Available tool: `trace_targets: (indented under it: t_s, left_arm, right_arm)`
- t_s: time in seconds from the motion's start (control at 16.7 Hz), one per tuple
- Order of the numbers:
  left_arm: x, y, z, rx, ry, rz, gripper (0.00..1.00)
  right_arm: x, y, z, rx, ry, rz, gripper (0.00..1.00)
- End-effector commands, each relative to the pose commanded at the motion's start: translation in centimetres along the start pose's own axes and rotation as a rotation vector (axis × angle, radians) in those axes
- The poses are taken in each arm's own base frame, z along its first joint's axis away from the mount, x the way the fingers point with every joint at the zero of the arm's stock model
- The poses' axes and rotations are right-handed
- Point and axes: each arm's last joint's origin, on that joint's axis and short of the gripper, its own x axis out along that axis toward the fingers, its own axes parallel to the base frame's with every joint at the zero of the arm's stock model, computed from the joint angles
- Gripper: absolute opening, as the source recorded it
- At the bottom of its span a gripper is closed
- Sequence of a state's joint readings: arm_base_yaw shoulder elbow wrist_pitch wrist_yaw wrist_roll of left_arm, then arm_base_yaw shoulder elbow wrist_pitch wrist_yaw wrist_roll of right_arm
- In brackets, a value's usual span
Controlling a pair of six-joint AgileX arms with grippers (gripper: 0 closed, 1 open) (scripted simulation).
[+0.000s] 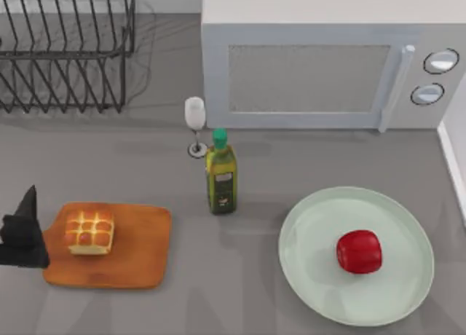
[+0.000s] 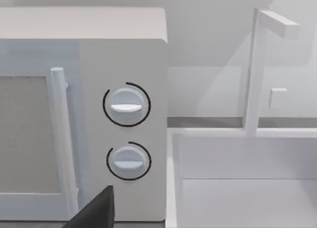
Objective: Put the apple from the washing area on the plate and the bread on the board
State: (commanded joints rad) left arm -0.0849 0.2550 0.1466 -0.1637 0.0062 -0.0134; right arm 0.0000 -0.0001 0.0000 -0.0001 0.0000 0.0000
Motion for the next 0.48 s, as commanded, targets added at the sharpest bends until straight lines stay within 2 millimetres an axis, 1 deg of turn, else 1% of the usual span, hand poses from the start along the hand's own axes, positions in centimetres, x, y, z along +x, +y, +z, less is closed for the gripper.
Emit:
trace_targets:
  t_s: [0.24, 0.36, 0.48]
  left_arm:
    - [-0.6, 0.7, -1.2, 0.002, -0.209, 0.064, 1.00]
    - [-0.6, 0.9, -1.5, 0.002, -0.262, 0.084, 1.00]
    - [-0.6, 0.9, -1.5, 0.002, -0.273, 0.089, 1.00]
  right_arm:
    - [0.0, 0.0, 0.0, 0.000, 0.000, 0.000, 1.00]
    - [0.0, 0.0, 0.0, 0.000, 0.000, 0.000, 1.00]
    - [0.0, 0.0, 0.0, 0.000, 0.000, 0.000, 1.00]
